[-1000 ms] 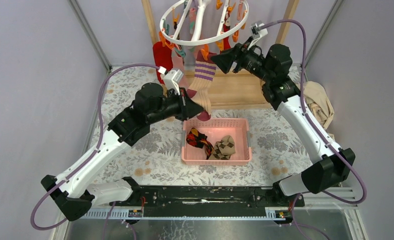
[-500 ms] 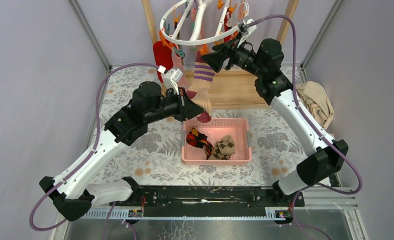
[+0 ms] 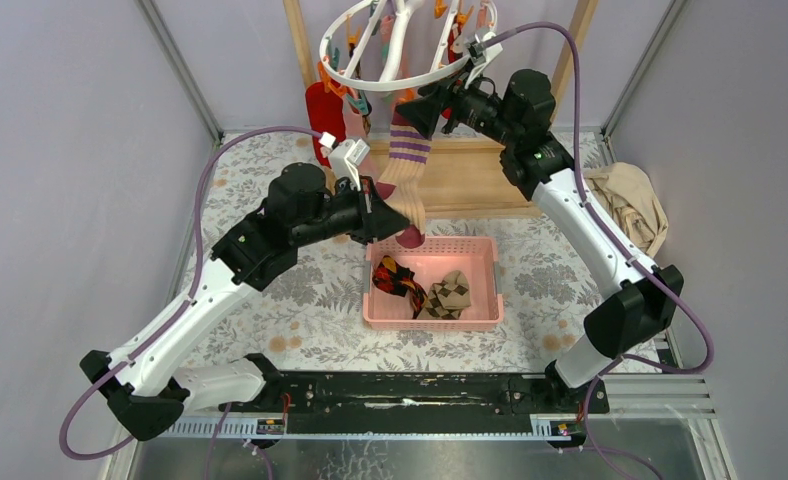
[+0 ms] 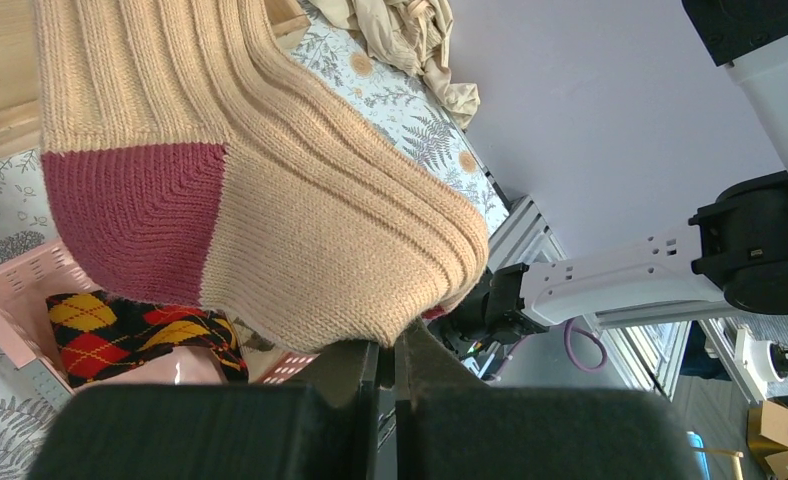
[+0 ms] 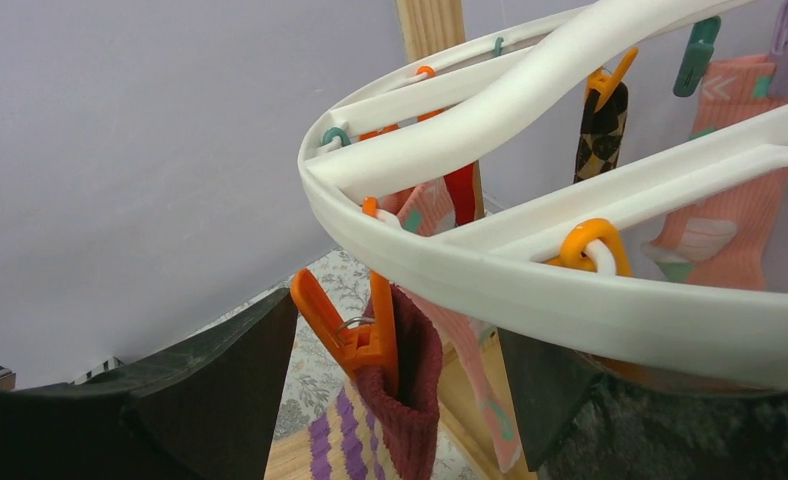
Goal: Remove the socks clipped to the hanger
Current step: Remove the sock from the hanger.
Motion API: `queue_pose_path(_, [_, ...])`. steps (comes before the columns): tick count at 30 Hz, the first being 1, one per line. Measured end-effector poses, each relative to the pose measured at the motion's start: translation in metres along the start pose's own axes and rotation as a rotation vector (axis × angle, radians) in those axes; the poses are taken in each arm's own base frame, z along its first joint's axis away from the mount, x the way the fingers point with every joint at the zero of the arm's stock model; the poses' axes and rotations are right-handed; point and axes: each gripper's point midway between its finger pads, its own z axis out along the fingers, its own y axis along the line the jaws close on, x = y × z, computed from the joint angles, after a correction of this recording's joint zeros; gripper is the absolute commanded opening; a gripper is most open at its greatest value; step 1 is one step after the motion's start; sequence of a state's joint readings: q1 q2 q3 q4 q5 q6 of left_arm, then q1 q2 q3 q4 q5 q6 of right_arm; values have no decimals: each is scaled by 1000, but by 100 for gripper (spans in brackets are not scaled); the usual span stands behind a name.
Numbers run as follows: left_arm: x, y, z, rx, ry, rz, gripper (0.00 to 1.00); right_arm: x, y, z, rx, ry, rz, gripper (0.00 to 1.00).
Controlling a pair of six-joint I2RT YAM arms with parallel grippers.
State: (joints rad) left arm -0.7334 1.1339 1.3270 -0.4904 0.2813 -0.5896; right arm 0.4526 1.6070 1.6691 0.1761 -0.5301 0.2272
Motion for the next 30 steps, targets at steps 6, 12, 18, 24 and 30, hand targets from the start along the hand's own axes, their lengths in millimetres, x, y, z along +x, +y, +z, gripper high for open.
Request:
queue_pose_path(6, [1, 1, 1, -2, 4, -1, 5, 0, -3, 2, 14, -4, 1, 78])
queue_pose_path(12, [2, 2, 2, -6, 10, -3, 5, -2, -4, 4, 15, -7, 3, 72])
queue_pose_path(18, [3, 4, 5, -9, 16, -5, 5, -2, -4, 5, 13, -9, 10, 60])
queue_pose_path(24, [4, 4, 5, -10, 18, -5, 5, -3, -5, 7, 10, -17, 14, 40])
queue_pose_path(30, [4, 4, 5, -10, 19, -5, 5, -4, -5, 7, 10, -24, 17, 56])
